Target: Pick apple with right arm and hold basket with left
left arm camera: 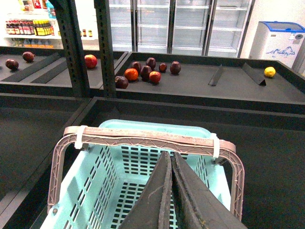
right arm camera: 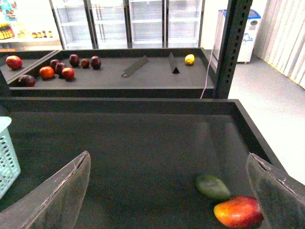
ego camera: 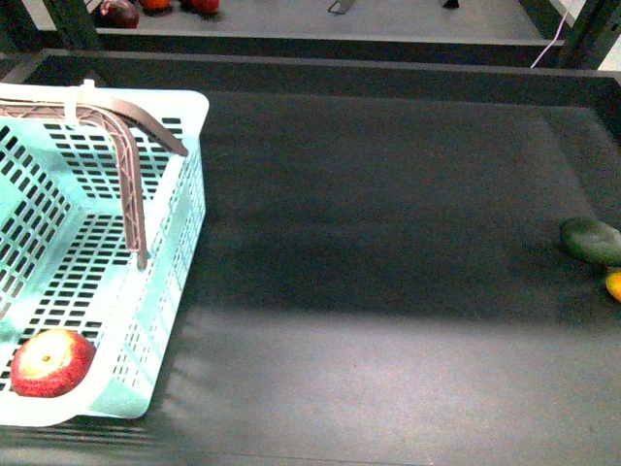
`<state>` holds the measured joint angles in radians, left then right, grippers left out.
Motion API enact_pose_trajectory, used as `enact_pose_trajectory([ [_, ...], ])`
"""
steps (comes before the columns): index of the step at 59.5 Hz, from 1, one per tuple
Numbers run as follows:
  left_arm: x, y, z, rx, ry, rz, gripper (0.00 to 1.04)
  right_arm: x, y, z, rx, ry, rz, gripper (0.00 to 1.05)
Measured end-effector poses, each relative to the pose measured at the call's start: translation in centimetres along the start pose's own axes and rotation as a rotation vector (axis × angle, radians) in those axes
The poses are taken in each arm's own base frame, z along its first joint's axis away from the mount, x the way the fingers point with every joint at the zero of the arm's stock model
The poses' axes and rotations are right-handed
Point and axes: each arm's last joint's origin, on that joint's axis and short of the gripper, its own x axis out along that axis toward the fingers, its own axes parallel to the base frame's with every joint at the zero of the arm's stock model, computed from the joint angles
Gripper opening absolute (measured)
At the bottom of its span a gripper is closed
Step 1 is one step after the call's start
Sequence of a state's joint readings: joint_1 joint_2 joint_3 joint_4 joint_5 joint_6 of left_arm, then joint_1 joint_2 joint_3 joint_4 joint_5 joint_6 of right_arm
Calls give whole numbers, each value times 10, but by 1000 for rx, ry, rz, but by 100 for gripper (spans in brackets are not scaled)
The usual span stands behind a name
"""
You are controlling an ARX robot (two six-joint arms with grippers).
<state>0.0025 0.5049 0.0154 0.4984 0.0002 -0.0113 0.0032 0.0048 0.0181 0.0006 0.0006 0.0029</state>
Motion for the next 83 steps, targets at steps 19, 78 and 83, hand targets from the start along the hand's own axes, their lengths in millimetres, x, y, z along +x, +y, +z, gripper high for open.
enact_pose_trajectory([
  [19, -11, 0, 2, 0, -7, 0, 3, 0, 0, 0, 0, 0, 0, 96],
  [78, -33, 0, -1, 0, -2, 0, 3, 0, 0, 0, 0, 0, 0, 96],
  [83, -33, 0, -1, 0, -2, 0, 3, 0, 0, 0, 0, 0, 0, 96],
])
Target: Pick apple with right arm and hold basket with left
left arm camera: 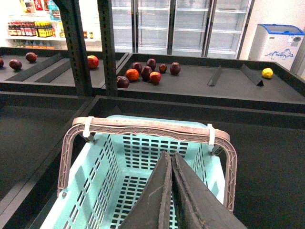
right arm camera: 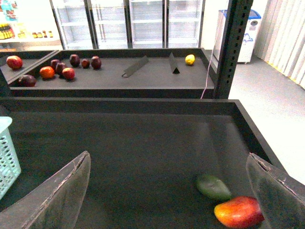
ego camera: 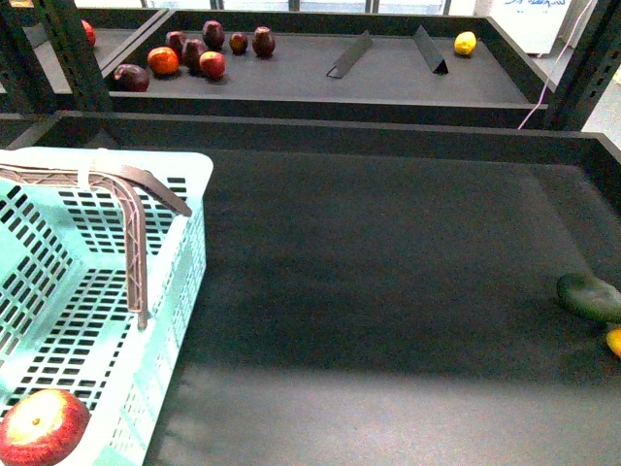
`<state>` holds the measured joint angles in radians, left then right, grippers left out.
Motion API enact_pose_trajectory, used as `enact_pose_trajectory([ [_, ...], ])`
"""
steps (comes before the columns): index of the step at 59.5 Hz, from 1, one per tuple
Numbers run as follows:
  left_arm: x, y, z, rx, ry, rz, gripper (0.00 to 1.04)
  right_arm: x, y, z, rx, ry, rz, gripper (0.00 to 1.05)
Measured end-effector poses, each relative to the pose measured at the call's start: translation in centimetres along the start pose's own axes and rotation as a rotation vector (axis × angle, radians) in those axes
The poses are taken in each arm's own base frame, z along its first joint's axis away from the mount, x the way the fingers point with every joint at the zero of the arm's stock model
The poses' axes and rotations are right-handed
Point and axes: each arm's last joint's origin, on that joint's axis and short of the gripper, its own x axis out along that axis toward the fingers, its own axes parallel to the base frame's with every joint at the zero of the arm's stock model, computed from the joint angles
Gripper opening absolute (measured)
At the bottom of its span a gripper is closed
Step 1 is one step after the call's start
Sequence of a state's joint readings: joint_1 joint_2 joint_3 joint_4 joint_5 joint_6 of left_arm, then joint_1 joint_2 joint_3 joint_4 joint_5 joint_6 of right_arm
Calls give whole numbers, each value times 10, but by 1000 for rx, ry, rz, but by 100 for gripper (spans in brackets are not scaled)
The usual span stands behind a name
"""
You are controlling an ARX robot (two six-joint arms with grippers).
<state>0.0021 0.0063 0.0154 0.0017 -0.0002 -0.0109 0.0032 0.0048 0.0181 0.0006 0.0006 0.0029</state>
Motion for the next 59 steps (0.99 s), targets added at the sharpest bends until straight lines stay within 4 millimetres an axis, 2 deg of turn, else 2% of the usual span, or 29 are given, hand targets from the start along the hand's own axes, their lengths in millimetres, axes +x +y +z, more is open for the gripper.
enact_pose_trajectory([
  [26, 0, 0, 0, -1, 0, 0, 5, 0, 0, 0, 0, 0, 0, 96],
  [55, 0, 0, 0, 0, 0, 0, 98, 0, 0, 0, 0, 0, 0, 96],
  [59, 0, 0, 0, 2, 0, 0, 97, 0, 0, 0, 0, 0, 0, 96],
])
